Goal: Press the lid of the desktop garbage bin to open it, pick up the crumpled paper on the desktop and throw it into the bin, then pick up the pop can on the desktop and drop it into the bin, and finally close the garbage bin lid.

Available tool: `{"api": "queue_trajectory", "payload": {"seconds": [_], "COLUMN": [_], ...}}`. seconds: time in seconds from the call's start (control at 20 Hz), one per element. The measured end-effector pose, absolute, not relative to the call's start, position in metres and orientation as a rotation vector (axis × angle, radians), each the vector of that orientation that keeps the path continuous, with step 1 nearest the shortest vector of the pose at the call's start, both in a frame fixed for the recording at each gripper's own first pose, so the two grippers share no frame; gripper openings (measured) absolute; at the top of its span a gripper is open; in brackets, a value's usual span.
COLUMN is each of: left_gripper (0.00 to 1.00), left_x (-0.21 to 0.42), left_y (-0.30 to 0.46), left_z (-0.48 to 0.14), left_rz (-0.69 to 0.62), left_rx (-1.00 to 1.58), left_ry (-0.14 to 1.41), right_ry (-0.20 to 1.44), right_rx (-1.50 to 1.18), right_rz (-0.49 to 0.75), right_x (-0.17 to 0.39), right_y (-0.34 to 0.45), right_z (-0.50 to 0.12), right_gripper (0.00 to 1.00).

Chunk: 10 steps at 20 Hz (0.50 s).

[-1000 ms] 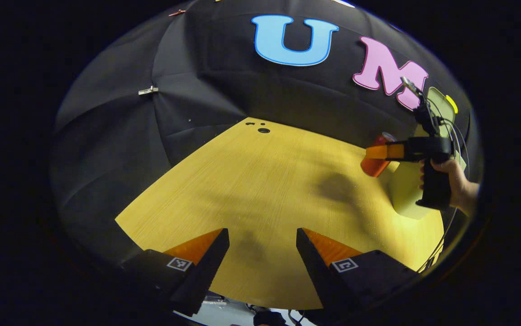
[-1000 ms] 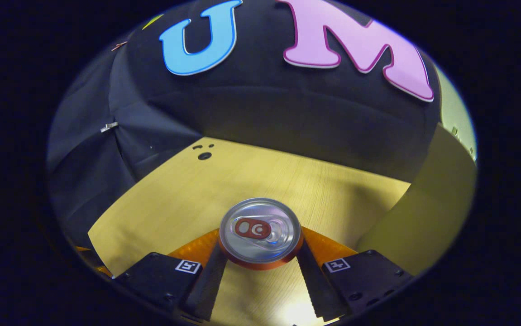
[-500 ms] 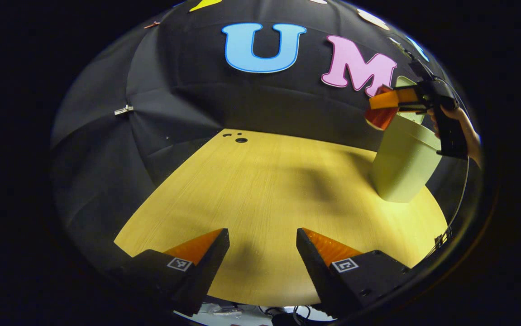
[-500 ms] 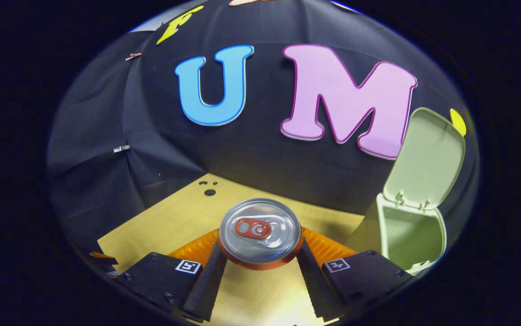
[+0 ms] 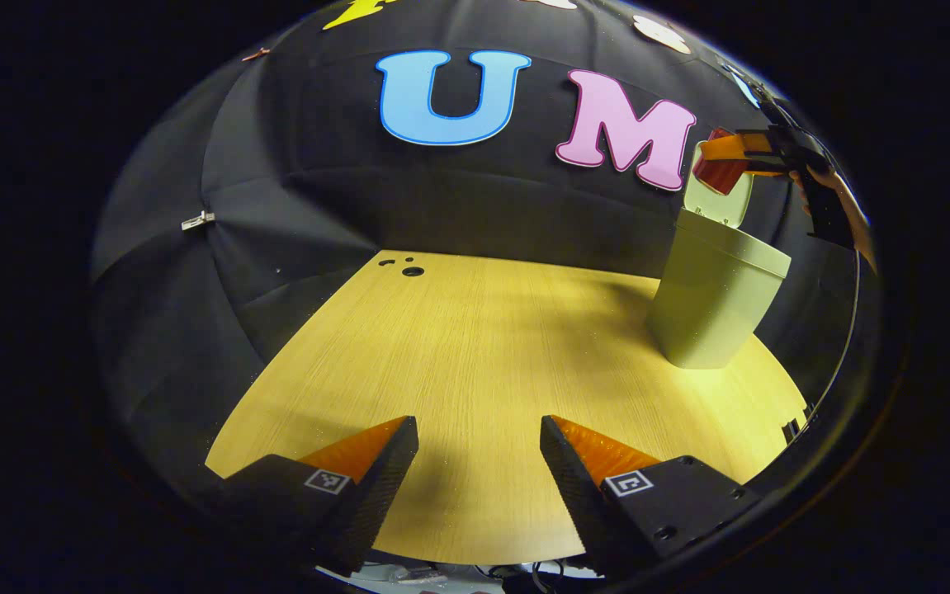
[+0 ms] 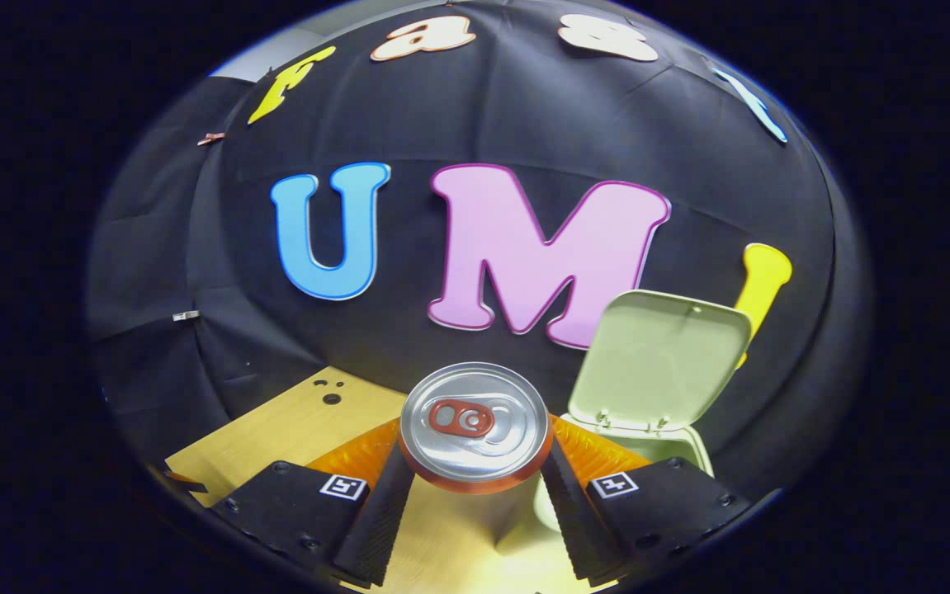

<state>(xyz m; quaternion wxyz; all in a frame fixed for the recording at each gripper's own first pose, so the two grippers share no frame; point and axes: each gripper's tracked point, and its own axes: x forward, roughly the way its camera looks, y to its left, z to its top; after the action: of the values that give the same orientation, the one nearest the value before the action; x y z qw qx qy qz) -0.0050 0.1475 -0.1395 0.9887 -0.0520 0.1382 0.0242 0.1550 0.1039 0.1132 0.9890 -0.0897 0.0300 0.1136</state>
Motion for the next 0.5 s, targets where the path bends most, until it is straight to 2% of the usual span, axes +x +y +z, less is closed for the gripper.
{"api": "queue_trajectory", "payload": {"seconds": [0.2, 0.5], "left_gripper": [0.98, 0.96], "left_x": [0.001, 0.011], "left_y": [0.136, 0.101], "left_z": [-0.13, -0.121], "left_rz": [0.078, 0.142], "left_rx": [-0.097, -0.134], "left_ry": [0.269, 0.278], "right_ry": [0.053, 0.101], "right_rx": [-0.167, -0.146], "right_rz": [0.184, 0.181], "right_x": [0.168, 0.194], "right_y": [0.057, 0.002], "right_z": [0.12, 0.1], "right_gripper": [0.83, 0.83]}}
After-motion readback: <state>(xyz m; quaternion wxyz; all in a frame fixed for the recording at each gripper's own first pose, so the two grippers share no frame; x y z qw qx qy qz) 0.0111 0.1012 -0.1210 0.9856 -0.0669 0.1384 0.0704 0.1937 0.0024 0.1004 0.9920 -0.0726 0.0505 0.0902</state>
